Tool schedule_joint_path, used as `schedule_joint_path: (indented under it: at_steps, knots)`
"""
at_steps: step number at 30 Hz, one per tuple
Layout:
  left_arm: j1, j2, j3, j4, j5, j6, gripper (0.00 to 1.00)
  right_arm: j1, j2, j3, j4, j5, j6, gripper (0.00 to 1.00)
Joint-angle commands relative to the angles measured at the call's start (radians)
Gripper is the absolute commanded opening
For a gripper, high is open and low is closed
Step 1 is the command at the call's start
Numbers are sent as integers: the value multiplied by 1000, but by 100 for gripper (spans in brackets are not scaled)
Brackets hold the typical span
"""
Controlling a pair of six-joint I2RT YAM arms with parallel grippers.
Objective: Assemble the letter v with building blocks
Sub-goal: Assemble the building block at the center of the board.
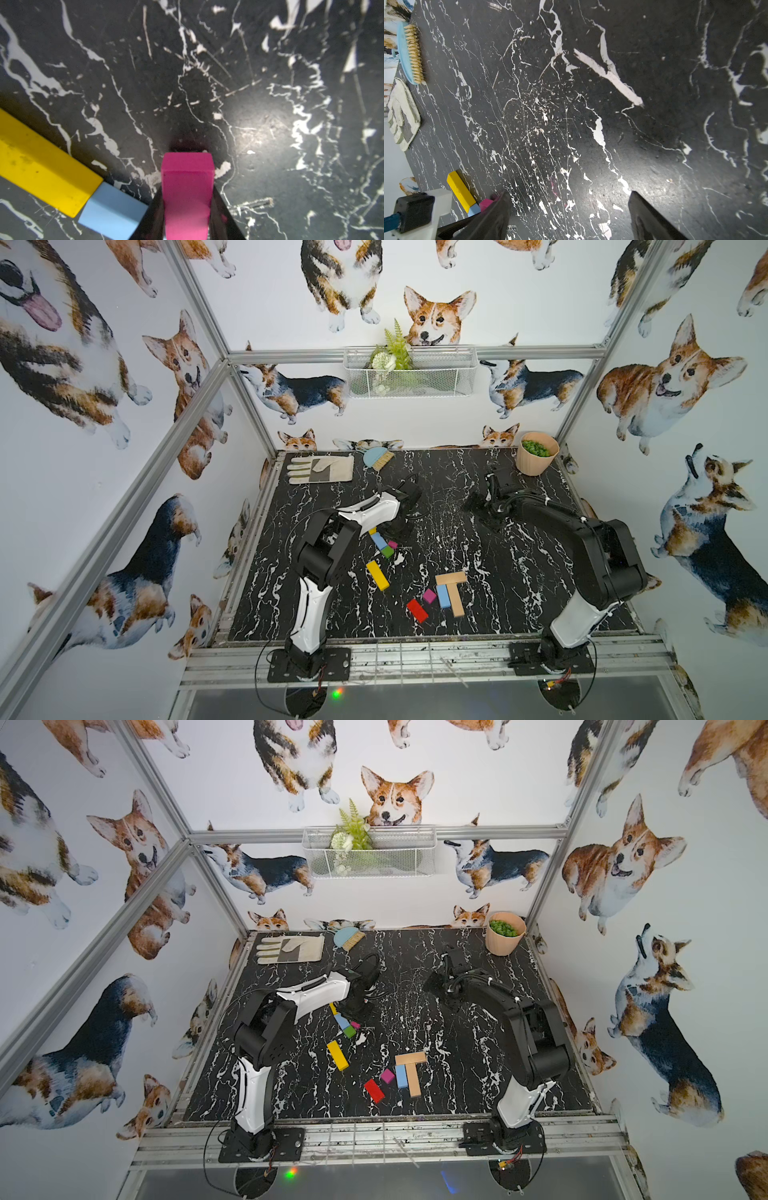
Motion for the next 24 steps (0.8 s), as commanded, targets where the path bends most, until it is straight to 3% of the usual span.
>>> schedule_joint_path:
  at_steps: [1,18,24]
  knots:
    - [0,7,-9,-64,-9,8,35,2,-6,-1,17,4,17,89]
    - [0,-4,10,-71,-24,9,49,2,-5,2,17,3,15,89]
    - [1,-29,57,-70,-25,9,64,2,-8,5,11,9,-3,89]
